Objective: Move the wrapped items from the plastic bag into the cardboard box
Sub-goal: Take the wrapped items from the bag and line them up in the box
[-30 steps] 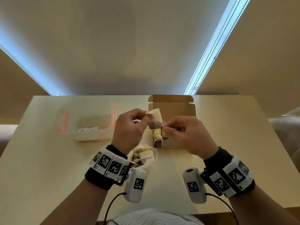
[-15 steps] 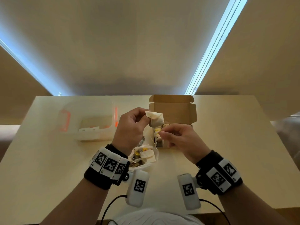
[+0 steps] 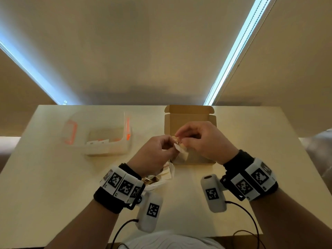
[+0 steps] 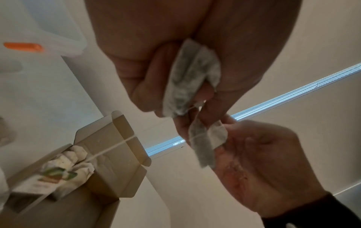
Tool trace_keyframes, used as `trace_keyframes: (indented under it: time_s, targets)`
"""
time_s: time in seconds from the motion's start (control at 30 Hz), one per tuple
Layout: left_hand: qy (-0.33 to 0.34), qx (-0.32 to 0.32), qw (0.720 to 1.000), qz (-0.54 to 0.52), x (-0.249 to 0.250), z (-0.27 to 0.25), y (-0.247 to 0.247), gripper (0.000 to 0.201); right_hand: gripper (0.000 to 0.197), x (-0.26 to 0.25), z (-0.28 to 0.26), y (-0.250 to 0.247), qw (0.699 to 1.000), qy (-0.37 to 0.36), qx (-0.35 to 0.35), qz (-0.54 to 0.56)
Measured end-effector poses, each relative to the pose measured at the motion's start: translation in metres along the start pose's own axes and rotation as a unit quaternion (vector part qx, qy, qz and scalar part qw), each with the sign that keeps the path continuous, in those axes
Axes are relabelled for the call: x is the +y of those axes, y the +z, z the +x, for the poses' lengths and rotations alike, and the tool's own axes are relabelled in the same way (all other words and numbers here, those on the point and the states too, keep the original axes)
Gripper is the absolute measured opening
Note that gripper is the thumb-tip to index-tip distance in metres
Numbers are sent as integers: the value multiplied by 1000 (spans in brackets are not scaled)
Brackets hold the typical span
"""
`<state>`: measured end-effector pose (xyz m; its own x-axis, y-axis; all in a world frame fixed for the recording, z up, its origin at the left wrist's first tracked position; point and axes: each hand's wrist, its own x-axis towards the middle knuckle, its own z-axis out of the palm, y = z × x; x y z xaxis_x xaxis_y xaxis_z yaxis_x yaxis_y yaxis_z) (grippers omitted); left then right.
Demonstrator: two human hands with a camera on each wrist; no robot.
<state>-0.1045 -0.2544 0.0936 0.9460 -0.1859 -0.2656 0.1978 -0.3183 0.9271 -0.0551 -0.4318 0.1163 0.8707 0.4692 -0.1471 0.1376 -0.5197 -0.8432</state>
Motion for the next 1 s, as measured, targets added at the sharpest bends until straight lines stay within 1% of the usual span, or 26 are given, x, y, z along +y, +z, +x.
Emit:
trace_keyframes:
  time_s: [0.07, 0.13, 0.2, 0.27, 0.4, 0.47, 0.57, 0.63, 0.7, 0.77, 0.83, 0.9, 1.0]
  targets:
    - [0, 24, 1000, -13, 0, 0, 4, 4, 33, -4, -2, -4, 998, 26, -26, 53]
    - [-1, 46, 998, -35, 0, 0, 6, 2, 40, -6, -5, -6, 998, 15, -31, 55]
    - [-6, 59, 997, -42, -1, 1, 6, 8, 36, -6, -7, -6, 1000, -6, -13, 21]
    - [-4, 66, 997, -42, -2, 2, 7, 16, 27, -4, -8, -5, 1000, -7, 19, 12]
    - [-12, 72, 997, -28, -3, 4, 7, 19, 14, -3, -8, -4, 995, -15, 90, -29]
    - [-14, 72, 997, -23, -5, 7, 7, 15, 14, -3, -9, -5, 993, -17, 113, -43]
    - [-10, 91, 996, -25, -5, 11, 8, 14, 15, -2, -11, -4, 995, -5, 101, 0]
    - [-14, 104, 994, -24, -4, 12, 10, 14, 18, -1, -14, -2, 995, 9, 81, 59]
    - [-25, 106, 993, -39, -3, 13, 11, 14, 23, 1, -16, 1, 994, 22, 75, 79]
    - [-29, 95, 993, -63, -2, 13, 11, 14, 27, 5, -13, 6, 995, 27, 92, 41]
    - [-40, 66, 993, -90, -2, 14, 10, 15, 23, 11, -8, 10, 994, 26, 101, 1]
    - [-59, 36, 991, -115, -4, 13, 7, 17, 15, 19, -4, 15, 995, 33, 96, 2]
    - [-109, 4, 983, -145, -21, 17, 3, 18, 13, 33, 1, 20, 995, 69, 56, 36]
